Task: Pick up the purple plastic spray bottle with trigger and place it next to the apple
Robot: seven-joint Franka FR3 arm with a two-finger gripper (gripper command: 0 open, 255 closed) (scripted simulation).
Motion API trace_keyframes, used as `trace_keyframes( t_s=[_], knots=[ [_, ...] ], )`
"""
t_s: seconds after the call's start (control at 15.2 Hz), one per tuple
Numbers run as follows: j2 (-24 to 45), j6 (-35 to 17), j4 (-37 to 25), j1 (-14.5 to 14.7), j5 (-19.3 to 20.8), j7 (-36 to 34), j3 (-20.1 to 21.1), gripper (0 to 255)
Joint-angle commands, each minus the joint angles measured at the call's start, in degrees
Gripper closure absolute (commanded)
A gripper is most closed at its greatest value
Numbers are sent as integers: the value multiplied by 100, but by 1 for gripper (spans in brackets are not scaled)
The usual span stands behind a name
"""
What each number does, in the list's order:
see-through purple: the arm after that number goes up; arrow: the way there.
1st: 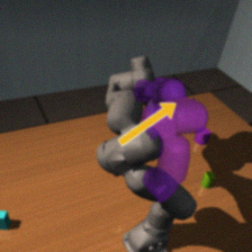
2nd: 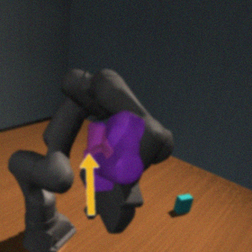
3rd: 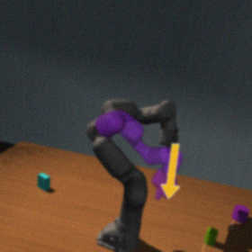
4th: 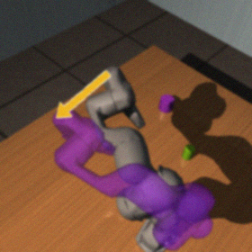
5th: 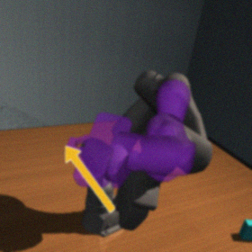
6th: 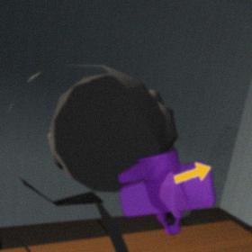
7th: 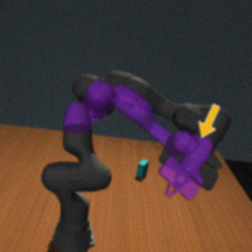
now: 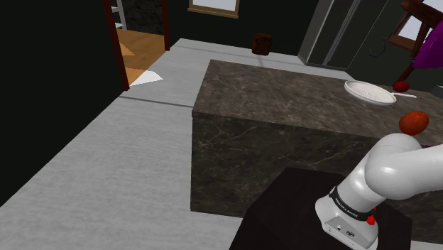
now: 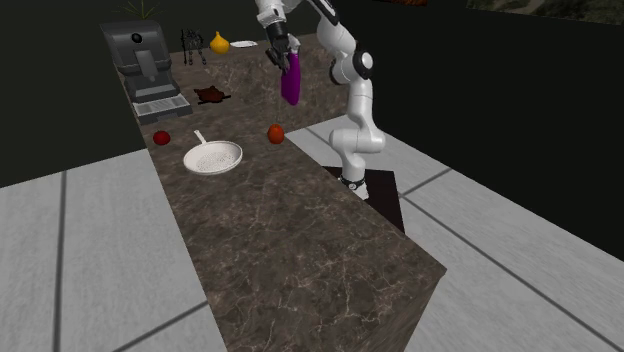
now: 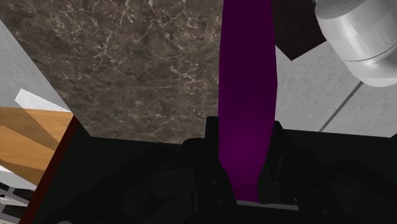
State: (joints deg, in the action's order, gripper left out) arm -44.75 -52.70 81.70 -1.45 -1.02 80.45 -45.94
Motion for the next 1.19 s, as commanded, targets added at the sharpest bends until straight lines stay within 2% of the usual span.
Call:
trace_keyframes(
  t_s=[0.0,1.12],
  knots=[
    [-160,-158,338,-139,64,36,78,255],
    [-1117,-1221,2449,-824,535,328,189,255]
  ],
)
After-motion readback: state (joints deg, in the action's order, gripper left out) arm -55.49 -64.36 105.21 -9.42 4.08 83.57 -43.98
